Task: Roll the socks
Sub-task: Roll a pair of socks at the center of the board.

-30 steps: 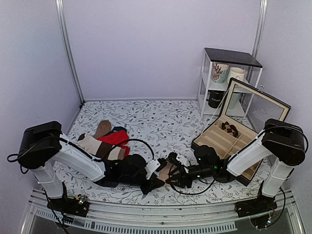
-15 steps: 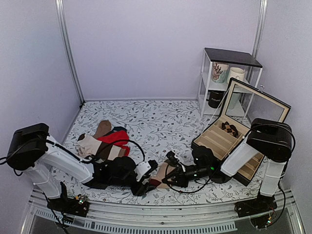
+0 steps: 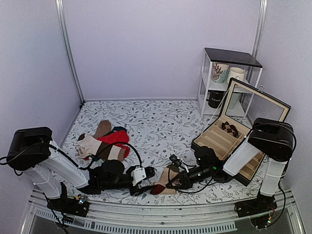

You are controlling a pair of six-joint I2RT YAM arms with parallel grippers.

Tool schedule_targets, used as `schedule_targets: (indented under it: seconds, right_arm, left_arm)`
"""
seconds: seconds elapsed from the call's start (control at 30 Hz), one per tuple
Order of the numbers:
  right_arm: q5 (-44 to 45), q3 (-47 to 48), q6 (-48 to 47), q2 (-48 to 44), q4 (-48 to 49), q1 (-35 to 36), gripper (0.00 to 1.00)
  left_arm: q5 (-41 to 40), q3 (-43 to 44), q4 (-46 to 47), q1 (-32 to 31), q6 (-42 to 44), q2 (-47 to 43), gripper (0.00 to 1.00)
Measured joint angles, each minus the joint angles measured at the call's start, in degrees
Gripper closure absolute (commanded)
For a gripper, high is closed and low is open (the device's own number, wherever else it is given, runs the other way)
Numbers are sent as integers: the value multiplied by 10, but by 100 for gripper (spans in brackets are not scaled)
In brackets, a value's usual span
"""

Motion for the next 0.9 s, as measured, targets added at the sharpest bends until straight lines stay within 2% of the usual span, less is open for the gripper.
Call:
schedule_targets:
  seconds: [0.17, 0.47, 0.9]
  right_arm:
    - [-12, 10, 11, 0, -24, -3, 91]
    - [-23, 24, 16, 0, -55, -9, 91]
    - [-25, 27, 16, 0, -63, -10, 91]
  left_arm:
    - [21, 1, 35, -13, 17, 18, 36]
    - [70, 8, 38, -47, 17, 36, 34]
    - [31, 19, 85, -52, 16, 101, 32]
